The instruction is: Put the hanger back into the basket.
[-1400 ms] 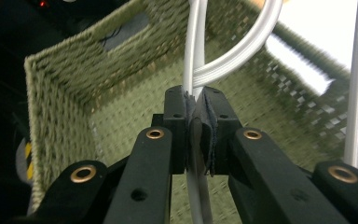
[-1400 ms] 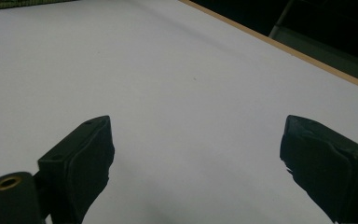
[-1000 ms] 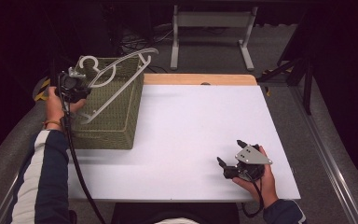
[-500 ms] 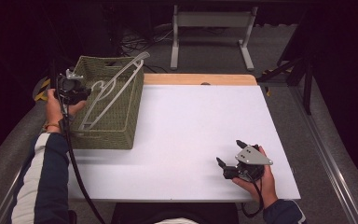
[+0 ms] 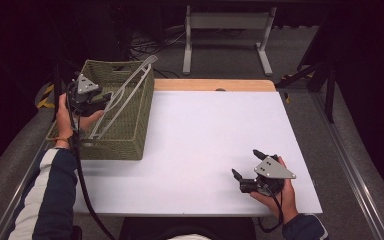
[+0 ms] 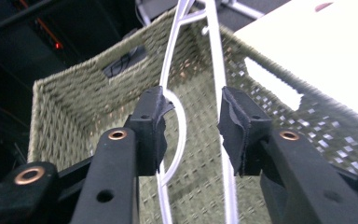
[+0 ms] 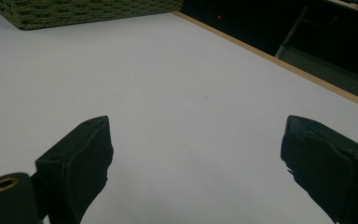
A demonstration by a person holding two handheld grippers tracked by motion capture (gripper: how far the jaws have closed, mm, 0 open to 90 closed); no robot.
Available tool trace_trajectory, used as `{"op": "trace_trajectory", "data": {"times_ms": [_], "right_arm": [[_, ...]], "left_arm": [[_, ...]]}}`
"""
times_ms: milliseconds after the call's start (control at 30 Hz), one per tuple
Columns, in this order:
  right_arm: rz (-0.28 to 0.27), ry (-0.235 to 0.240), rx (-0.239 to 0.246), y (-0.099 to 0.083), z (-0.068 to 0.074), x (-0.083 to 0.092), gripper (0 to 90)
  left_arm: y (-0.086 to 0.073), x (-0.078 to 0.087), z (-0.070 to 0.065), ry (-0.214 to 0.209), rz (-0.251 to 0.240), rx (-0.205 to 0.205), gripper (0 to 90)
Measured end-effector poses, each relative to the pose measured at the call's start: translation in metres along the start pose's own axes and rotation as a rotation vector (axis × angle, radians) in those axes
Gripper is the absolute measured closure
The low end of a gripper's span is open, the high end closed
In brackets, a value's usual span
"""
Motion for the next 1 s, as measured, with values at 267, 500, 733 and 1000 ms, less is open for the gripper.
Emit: {"op": "trace_trajectory", "data": {"times_ms": [267, 500, 733, 1000], "right_arm": [[-0.006, -0.006, -0.002, 0.001, -0.001, 0.001, 9.0], [0.005, -0.004, -0.009, -0.002, -0.001, -0.002, 9.0], [0.013, 0.010, 0.003, -0.002, 0.005, -0.006, 9.0], [0.014, 0.006, -0.003, -0.002, 0.004, -0.006, 9.0]], "left_arm": [[0.001, 0.017, -0.023, -0.048, -0.095, -0.013, 39.4], [-0.003, 0.029, -0.046, -0.140, -0.177, -0.048, 19.7], [-0.006, 0.033, -0.062, -0.210, -0.216, -0.045, 10.0], [-0.011, 0.040, -0.084, -0.256, -0.270, -0.057, 6.5]]}}
Point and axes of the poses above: each handheld gripper's, and its own axes: x roughly backward along the jaws, y roughly out of its top, z roughly to its left, the point moved 1 cm from there along -x, roughly forward along the jaws, and after that the axes turned 4 degrees about x, right-handed, at the moved point
